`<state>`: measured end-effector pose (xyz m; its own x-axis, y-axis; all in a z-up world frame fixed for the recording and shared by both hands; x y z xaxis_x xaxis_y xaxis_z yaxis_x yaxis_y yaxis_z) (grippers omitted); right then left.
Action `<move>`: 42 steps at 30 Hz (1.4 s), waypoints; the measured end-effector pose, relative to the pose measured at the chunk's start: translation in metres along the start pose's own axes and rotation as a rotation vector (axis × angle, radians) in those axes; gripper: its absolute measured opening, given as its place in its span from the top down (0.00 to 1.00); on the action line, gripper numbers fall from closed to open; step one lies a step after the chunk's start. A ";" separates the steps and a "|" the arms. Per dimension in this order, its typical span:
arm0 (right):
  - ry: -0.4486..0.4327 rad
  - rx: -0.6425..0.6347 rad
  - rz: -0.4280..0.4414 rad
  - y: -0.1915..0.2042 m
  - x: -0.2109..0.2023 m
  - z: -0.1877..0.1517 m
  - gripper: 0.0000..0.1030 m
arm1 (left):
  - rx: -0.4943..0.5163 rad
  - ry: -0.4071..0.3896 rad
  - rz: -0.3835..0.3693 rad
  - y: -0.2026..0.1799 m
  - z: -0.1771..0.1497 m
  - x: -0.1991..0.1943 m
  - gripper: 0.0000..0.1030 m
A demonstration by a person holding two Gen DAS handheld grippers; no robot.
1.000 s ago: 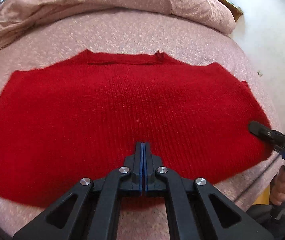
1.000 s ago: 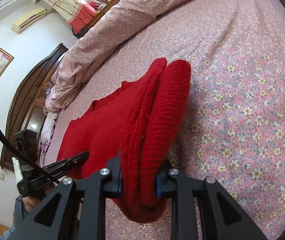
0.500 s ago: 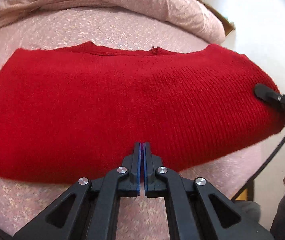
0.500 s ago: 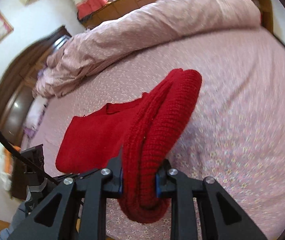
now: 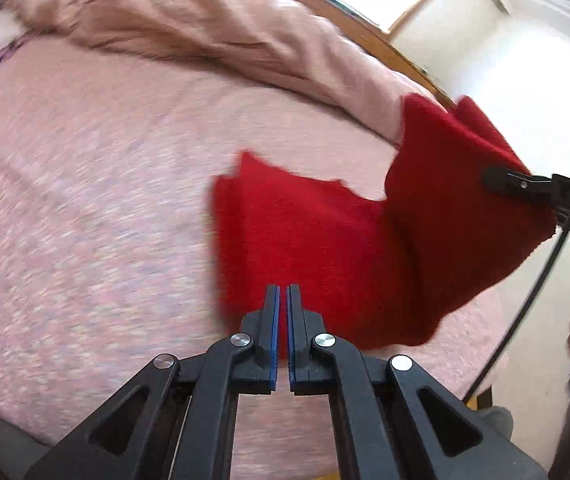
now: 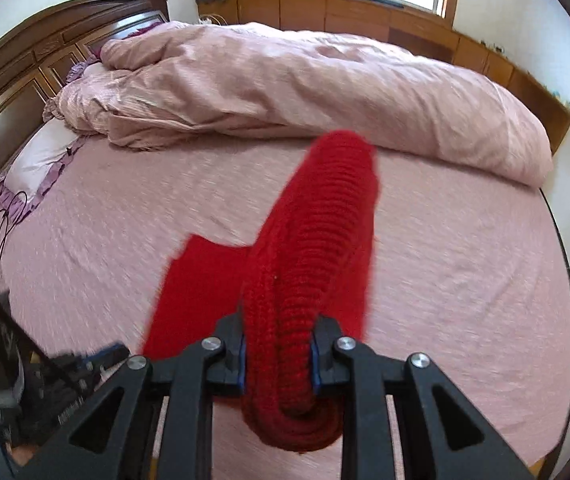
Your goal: Fold small clothes
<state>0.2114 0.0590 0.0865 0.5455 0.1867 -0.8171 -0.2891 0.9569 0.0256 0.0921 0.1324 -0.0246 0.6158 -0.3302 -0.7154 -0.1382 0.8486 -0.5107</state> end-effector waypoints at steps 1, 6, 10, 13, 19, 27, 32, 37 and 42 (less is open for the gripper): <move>-0.010 0.010 0.023 0.019 0.015 -0.004 0.79 | -0.033 0.008 0.015 0.016 -0.005 0.002 1.00; 0.067 0.095 0.174 0.073 0.101 -0.054 0.78 | -0.128 0.056 0.041 0.054 -0.019 0.008 1.00; -0.019 0.106 0.294 0.076 0.090 -0.055 0.65 | -0.109 0.027 0.018 0.050 -0.019 -0.002 1.00; -0.101 0.134 0.469 0.071 0.054 -0.044 0.42 | -0.099 0.044 0.024 0.047 -0.022 0.001 1.00; -0.256 0.058 0.404 0.011 -0.015 -0.062 0.30 | -0.088 -0.003 -0.047 0.034 -0.027 -0.019 0.80; -0.350 -0.004 0.056 -0.088 -0.007 -0.157 0.22 | -0.183 -0.006 -0.375 0.001 -0.014 -0.034 0.33; -0.317 0.082 0.100 -0.102 0.026 -0.175 0.22 | -0.205 0.077 -0.312 -0.013 0.004 0.007 0.33; -0.297 0.037 0.101 -0.082 0.054 -0.180 0.22 | -0.228 0.074 -0.292 -0.020 0.019 0.031 0.33; -0.268 0.027 0.046 -0.079 0.076 -0.184 0.22 | -0.222 0.066 -0.261 -0.021 0.032 0.045 0.33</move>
Point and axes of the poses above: each gripper's, at about its wrist camera, not at the fingertips, and x roughly the way its jaws point, y to its left, z to its top, the point moved 9 cm from there along x, roughly the way its jaws point, and after that the axes turned 1 degree about x, right-handed, at the moved point
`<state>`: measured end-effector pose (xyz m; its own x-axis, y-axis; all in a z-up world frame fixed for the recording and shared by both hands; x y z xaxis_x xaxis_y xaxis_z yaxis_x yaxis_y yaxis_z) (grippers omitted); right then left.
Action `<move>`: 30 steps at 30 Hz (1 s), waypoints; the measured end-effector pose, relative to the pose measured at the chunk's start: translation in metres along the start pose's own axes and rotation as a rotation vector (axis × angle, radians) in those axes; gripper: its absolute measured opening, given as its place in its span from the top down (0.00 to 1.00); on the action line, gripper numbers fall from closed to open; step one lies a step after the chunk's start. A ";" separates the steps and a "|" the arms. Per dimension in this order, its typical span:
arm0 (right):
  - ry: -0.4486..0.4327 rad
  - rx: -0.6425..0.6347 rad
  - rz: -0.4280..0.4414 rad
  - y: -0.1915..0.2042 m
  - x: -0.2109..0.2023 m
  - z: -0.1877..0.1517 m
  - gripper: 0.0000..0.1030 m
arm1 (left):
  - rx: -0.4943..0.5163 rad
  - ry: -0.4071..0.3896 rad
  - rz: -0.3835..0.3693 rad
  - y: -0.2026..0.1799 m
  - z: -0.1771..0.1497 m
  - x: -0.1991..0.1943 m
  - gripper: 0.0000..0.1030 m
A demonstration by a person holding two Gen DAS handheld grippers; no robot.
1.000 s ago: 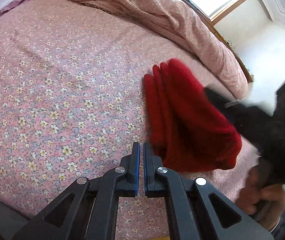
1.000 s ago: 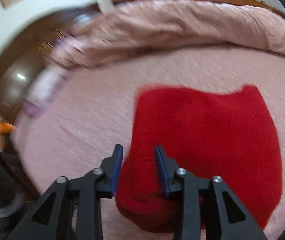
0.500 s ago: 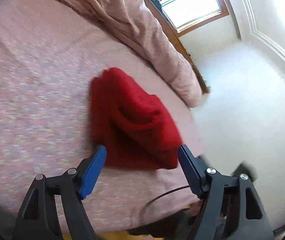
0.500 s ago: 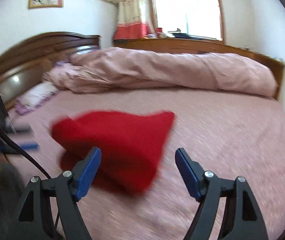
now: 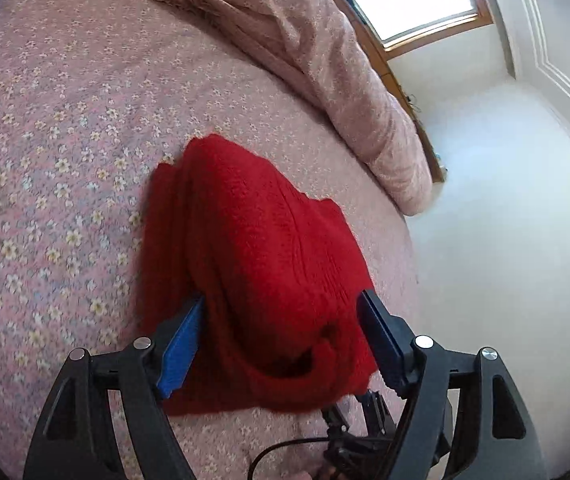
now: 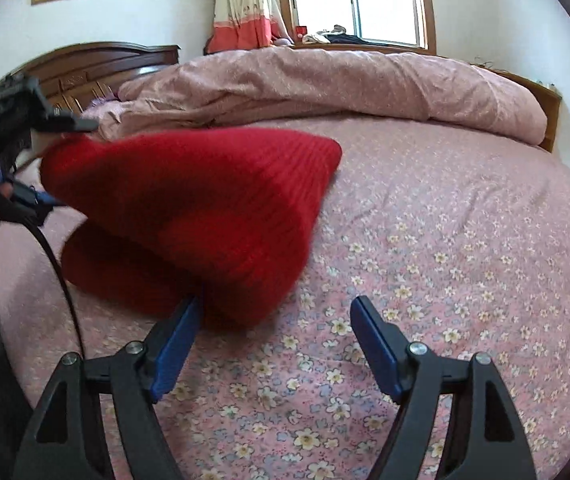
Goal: Fold small clothes
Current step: 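Lower the folded bundle with the right gripper and release it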
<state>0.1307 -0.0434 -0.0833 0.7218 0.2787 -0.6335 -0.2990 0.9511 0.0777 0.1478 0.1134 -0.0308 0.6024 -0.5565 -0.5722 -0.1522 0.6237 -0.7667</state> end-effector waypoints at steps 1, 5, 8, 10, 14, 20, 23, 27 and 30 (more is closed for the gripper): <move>-0.002 0.001 -0.002 0.000 0.001 0.002 0.22 | 0.017 -0.013 0.026 0.000 0.003 0.002 0.44; -0.044 -0.020 -0.031 0.003 0.001 0.015 0.20 | 0.135 -0.079 0.129 -0.008 0.005 0.003 0.76; -0.012 -0.053 -0.021 0.008 0.012 0.018 0.19 | 0.151 -0.109 0.116 -0.016 0.011 0.000 0.78; -0.023 -0.024 -0.007 0.005 0.012 0.024 0.19 | 0.154 -0.131 0.079 -0.025 0.017 -0.004 0.79; -0.053 -0.022 -0.043 0.005 0.014 0.037 0.17 | 0.192 -0.163 0.019 -0.045 0.028 -0.007 0.79; -0.081 -0.127 -0.155 0.015 0.022 0.051 0.17 | 0.280 -0.215 0.088 -0.058 0.036 -0.014 0.80; -0.041 -0.205 -0.294 0.009 0.024 0.042 0.17 | 0.285 -0.197 0.201 -0.034 0.031 -0.011 0.81; -0.125 -0.341 -0.405 0.017 0.002 0.041 0.18 | 0.271 -0.150 0.311 0.004 0.015 -0.002 0.83; -0.046 -0.118 -0.249 -0.014 0.005 0.033 0.18 | 0.271 -0.135 0.318 0.013 0.004 -0.001 0.84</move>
Point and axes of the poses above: each gripper's, at about its wrist camera, not at the fingertips, and x roughly the way its jaws point, y to its left, z to its top, the point moved 9 cm from there along x, roughly the way its jaws point, and after that the axes turned 1 degree about x, right-handed, at the moved point
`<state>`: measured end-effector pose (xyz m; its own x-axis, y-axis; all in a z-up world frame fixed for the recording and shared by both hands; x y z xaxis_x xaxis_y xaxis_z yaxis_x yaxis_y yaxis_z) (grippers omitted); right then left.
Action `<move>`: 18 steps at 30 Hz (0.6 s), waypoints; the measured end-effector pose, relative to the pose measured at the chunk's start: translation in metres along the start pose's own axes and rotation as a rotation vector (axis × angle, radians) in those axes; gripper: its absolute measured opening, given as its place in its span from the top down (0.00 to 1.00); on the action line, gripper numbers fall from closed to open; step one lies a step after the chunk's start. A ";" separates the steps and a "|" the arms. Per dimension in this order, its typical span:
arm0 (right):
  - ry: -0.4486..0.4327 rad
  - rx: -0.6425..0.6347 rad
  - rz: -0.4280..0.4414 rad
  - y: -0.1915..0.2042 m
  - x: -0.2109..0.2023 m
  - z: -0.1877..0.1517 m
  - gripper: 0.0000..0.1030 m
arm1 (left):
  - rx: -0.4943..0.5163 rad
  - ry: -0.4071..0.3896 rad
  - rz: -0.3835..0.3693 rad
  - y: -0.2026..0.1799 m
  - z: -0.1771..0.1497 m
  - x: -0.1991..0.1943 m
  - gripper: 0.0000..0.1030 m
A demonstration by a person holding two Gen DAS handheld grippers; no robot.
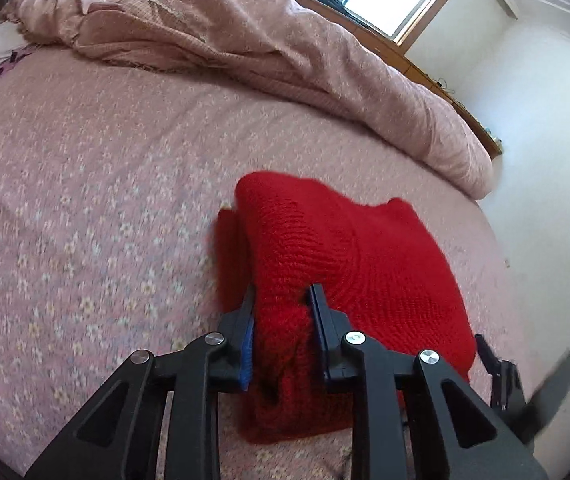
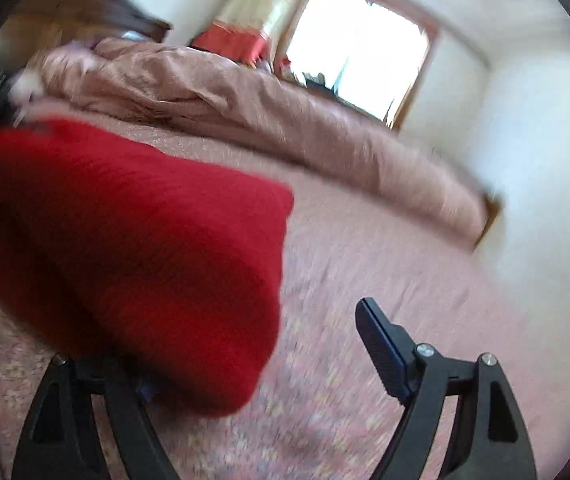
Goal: Fold small clothes
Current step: 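Lower the folded bundle with the right gripper and release it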
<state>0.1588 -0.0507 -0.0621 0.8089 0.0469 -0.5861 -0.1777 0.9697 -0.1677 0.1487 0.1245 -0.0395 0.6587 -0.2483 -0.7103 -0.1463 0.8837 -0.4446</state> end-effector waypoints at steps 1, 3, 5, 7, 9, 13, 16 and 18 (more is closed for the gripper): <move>0.029 0.081 0.061 -0.009 0.002 -0.004 0.18 | 0.020 -0.003 0.009 -0.001 -0.004 -0.001 0.84; 0.062 0.157 0.111 -0.021 0.003 -0.014 0.18 | 0.081 -0.013 0.043 -0.006 -0.011 -0.004 0.84; 0.058 0.155 0.105 -0.024 -0.003 -0.021 0.18 | 0.123 -0.011 0.058 -0.012 -0.020 -0.006 0.84; 0.052 0.151 0.092 -0.025 -0.010 -0.025 0.18 | 0.151 -0.019 0.087 -0.013 -0.025 -0.006 0.84; 0.058 0.168 0.086 -0.029 -0.018 -0.031 0.18 | 0.157 -0.021 0.095 -0.013 -0.022 -0.002 0.83; 0.079 0.173 0.070 -0.038 -0.027 -0.040 0.18 | 0.148 -0.013 0.089 -0.012 -0.021 0.003 0.77; 0.093 0.133 0.023 -0.042 -0.035 -0.044 0.21 | 0.133 -0.019 0.077 -0.009 -0.021 -0.003 0.71; 0.122 0.102 -0.129 -0.062 -0.039 -0.051 0.62 | 0.099 -0.016 0.083 -0.005 -0.022 -0.017 0.71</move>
Point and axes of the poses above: each gripper's, at about its wrist camera, not at the fingertips, and x roughly the way its jaws point, y to its left, z to its top, the point moved 9 cm from there along x, roughly the way its jaws point, and after that the axes turned 1 degree about x, right-handed, at the moved point
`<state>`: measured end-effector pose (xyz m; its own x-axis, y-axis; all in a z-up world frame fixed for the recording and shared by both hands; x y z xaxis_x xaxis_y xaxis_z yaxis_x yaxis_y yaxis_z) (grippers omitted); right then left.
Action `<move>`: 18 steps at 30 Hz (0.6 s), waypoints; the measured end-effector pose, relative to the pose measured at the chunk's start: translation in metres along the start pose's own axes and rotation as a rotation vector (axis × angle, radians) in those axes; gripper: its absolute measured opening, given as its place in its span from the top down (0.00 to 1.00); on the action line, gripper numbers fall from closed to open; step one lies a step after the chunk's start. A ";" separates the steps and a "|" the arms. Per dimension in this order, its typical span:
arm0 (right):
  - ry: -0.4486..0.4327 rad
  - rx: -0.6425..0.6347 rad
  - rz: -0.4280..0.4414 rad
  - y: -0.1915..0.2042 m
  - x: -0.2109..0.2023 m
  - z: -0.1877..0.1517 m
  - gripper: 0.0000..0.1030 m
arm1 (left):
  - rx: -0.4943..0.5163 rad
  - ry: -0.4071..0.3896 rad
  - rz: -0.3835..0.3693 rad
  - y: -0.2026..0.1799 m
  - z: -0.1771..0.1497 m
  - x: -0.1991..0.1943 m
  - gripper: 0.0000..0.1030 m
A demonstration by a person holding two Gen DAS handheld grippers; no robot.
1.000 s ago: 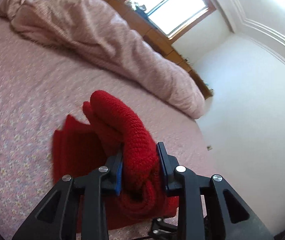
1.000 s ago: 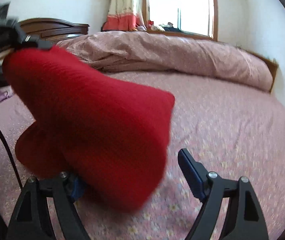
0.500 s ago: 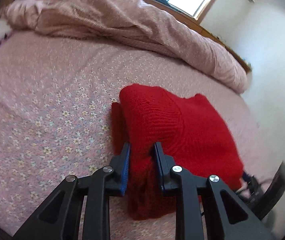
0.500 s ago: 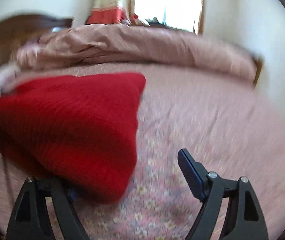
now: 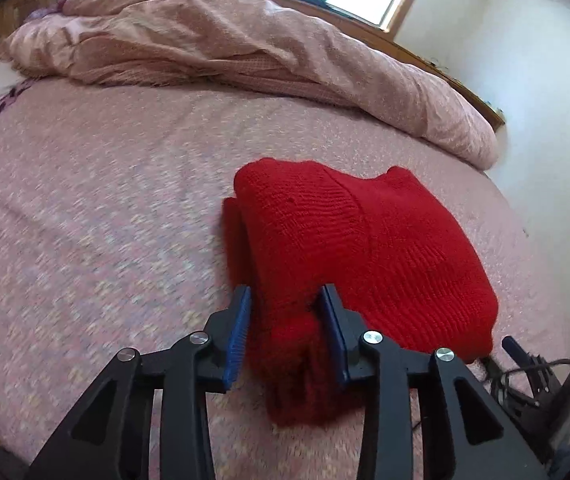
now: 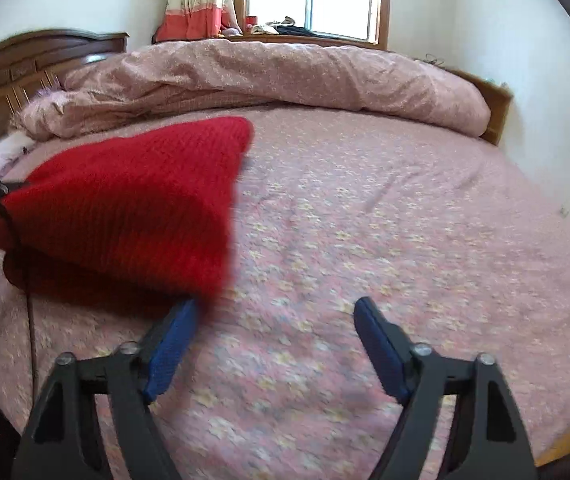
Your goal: Fold small clothes
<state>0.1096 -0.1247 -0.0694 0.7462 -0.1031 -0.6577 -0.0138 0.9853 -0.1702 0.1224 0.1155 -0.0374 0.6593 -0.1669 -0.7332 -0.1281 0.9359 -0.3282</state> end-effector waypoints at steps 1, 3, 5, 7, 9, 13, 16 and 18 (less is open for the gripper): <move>0.015 0.016 -0.027 -0.015 0.002 -0.002 0.71 | -0.015 -0.018 -0.016 0.002 -0.001 -0.013 0.71; 0.036 0.100 0.031 -0.031 0.005 -0.001 0.71 | -0.015 -0.061 -0.055 0.002 -0.002 -0.035 0.71; 0.043 0.190 0.126 -0.039 0.010 0.008 0.71 | 0.009 -0.098 -0.038 0.001 -0.002 -0.051 0.71; 0.030 0.210 0.206 -0.033 0.012 0.022 0.71 | 0.036 -0.113 -0.014 -0.001 0.002 -0.056 0.71; -0.003 0.191 0.301 -0.016 0.010 0.043 0.73 | 0.065 -0.121 -0.007 -0.010 0.012 -0.054 0.71; -0.091 0.092 0.503 0.028 -0.001 0.082 0.78 | 0.109 -0.160 -0.022 -0.035 0.045 -0.051 0.71; -0.140 0.036 0.644 0.061 -0.010 0.105 0.78 | 0.143 -0.204 -0.064 -0.054 0.069 -0.040 0.71; -0.164 0.003 0.765 0.085 -0.018 0.115 0.79 | 0.152 -0.179 -0.085 -0.062 0.071 -0.021 0.71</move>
<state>0.1714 -0.0235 0.0127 0.6186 0.6263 -0.4744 -0.5625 0.7746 0.2891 0.1689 0.0830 0.0402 0.7854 -0.2018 -0.5851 0.0371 0.9590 -0.2810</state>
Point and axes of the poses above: each gripper's, at about its wrist camera, not at the fingertips, and x roughly the way its jaws point, y to its left, z to its top, the point moved 9 cm from there along x, roughly the way its jaws point, and after that the axes turned 1 degree about x, right-handed, at the moved point
